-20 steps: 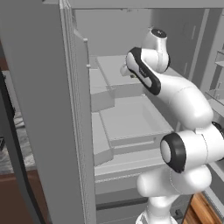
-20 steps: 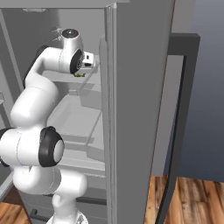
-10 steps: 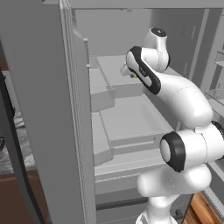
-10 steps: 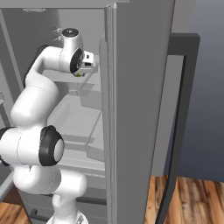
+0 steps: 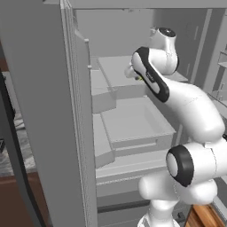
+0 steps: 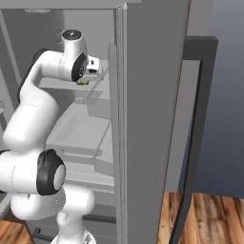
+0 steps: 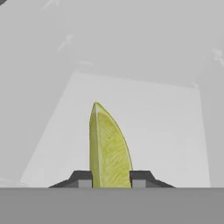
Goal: There is a bowl on the dining counter. Grab a lemon wedge from the fridge and place it in the bowl. Then get the liquor bottle and glass cup from the cabinet and place them next to the bowl.
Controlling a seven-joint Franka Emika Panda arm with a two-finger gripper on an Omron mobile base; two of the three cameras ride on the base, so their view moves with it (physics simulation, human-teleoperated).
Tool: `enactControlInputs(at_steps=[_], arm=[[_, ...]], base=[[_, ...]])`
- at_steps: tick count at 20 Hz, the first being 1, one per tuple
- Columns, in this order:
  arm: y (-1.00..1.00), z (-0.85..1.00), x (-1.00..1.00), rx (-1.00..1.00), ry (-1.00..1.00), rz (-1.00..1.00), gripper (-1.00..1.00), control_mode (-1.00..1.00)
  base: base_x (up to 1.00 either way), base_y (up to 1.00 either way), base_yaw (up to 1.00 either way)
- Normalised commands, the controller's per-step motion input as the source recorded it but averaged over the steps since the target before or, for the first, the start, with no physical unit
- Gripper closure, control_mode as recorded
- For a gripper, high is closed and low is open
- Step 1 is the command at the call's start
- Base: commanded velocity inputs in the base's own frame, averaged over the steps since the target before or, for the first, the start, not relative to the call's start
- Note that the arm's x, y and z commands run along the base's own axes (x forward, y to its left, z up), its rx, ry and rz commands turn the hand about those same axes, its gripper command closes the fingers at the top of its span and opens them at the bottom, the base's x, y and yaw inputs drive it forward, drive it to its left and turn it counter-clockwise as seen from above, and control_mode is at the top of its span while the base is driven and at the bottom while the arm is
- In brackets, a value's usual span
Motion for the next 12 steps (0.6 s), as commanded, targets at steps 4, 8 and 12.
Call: enactControlInputs(at_steps=[4, 8, 12], arm=[[0.00, 0.13, -0.76, 0.04, -0.12, 0.02, 1.00, -1.00], [0.00, 0.41, -0.78, 0.03, -0.11, 0.00, 1.00, -1.00], [0.00, 0.56, -0.73, 0.03, -0.07, 0.00, 1.00, -1.00]], base=[[0.00, 0.00, 0.00], [0.00, 0.00, 0.00], [0.00, 0.00, 0.00]])
